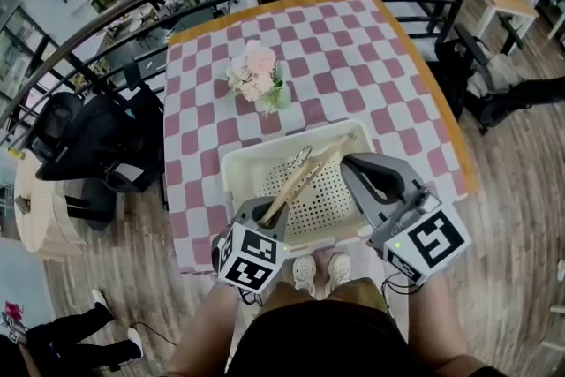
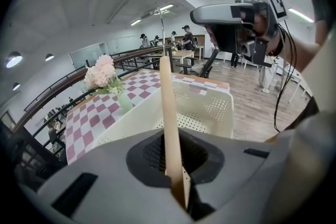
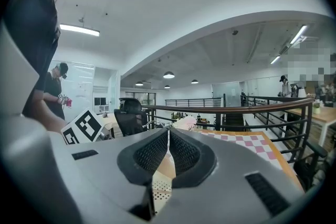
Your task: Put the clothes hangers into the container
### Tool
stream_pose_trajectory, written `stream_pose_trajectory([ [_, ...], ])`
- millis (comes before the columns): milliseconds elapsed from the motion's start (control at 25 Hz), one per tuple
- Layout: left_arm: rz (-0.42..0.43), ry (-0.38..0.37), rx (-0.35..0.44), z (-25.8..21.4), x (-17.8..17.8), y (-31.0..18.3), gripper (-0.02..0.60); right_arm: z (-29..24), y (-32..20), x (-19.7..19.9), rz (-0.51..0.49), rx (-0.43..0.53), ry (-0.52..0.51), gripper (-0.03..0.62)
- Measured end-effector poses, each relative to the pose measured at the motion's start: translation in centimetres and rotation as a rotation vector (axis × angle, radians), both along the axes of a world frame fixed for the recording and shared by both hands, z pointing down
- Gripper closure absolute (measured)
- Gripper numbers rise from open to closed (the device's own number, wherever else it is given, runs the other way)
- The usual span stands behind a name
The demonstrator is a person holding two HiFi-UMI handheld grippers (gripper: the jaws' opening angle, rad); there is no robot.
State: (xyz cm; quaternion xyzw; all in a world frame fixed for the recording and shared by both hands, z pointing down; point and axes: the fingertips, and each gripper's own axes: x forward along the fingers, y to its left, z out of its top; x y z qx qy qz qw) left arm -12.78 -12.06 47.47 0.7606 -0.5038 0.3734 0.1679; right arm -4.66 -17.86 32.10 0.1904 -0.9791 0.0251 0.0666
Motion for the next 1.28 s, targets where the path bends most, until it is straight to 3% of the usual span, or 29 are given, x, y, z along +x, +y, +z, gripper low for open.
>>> stream_pose_trajectory([
  [1280, 0.070, -0.017, -0.080, 3.3, 1.0, -1.3, 0.565, 1.9, -1.0, 0.7, 0.025, -0.047, 0.027, 0.560],
])
